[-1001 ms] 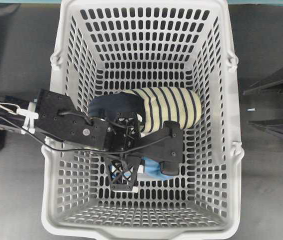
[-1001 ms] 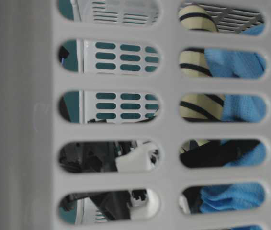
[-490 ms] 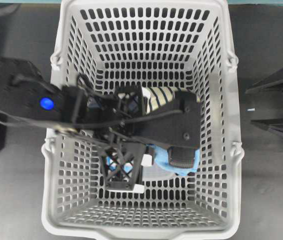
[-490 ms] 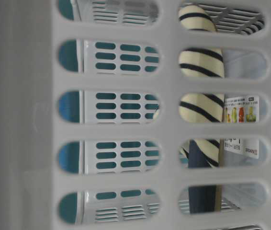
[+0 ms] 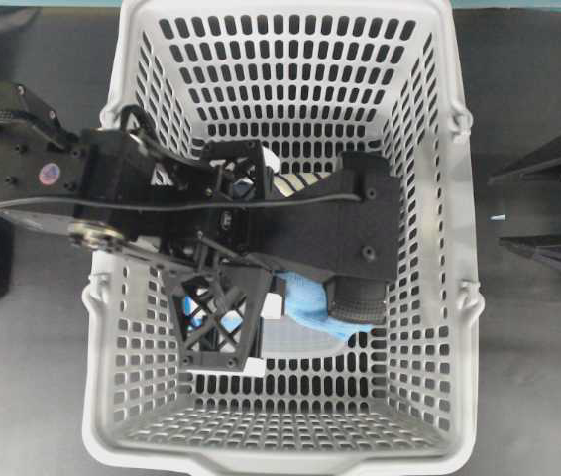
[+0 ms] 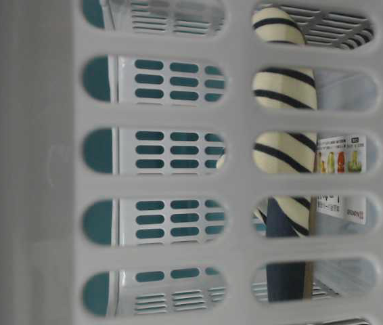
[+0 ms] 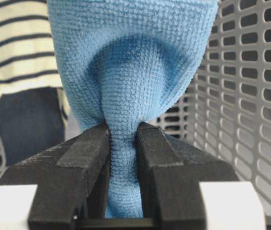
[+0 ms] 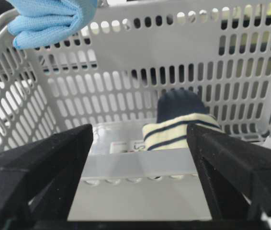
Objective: Pick up the blue cloth from the shopping basket with the left arm.
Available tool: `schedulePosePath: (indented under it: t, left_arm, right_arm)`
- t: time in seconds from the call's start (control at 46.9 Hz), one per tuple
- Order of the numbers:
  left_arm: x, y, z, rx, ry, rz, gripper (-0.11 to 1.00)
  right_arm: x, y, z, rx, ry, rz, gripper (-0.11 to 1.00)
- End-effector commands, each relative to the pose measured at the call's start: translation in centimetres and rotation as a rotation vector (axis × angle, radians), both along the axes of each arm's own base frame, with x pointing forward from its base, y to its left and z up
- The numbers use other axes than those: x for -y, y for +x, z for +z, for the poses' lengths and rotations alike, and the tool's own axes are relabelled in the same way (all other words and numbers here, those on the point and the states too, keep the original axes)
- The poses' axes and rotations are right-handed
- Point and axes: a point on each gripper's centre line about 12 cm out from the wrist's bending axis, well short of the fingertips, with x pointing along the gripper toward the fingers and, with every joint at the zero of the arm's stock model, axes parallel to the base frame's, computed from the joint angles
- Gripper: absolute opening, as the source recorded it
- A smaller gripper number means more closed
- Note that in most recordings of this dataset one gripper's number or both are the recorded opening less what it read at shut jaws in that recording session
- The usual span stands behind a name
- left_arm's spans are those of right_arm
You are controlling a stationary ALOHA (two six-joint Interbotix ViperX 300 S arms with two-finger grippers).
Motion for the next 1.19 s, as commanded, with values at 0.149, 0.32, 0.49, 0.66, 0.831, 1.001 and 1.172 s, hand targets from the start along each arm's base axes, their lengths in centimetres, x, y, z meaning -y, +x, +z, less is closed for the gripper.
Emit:
schedulePosePath:
  t: [0.149,0.32,0.49,0.66,0.831,1.001,1.172]
  left_arm:
    - [-0.2,-0.4,1.6,0.044,-0.005,0.002,0.14]
    - [-0.3,-0.4,1.6,0.044,-0.005,0.005,0.14]
    - [-0.4,-0.4,1.6,0.043,-0.004,0.006,0.14]
    - [-0.4,-0.5,1.4,0.029,-0.001,0.006,0.14]
    - [-0.5,-0.6,0.9,0.013,0.001,0.009,0.14]
    - [-0.7,-0.9,0.7,0.010,0.001,0.013,0.14]
    - [-0.7,-1.0,0.6,0.009,0.001,0.015,0.14]
  right_arm:
    - [0.0,0.1,0.4,0.014,0.005,-0.002,0.76]
    - [0.0,0.1,0.4,0.014,0.005,-0.002,0.76]
    - [0.0,0.1,0.4,0.014,0.005,-0.001,0.76]
    - [0.0,0.1,0.4,0.014,0.005,-0.002,0.76]
    - [0.0,0.1,0.4,0.014,0.006,-0.003,0.76]
    - [0.0,0.1,0.4,0.014,0.006,-0.003,0.76]
    - [0.0,0.1,0.4,0.014,0.005,-0.002,0.76]
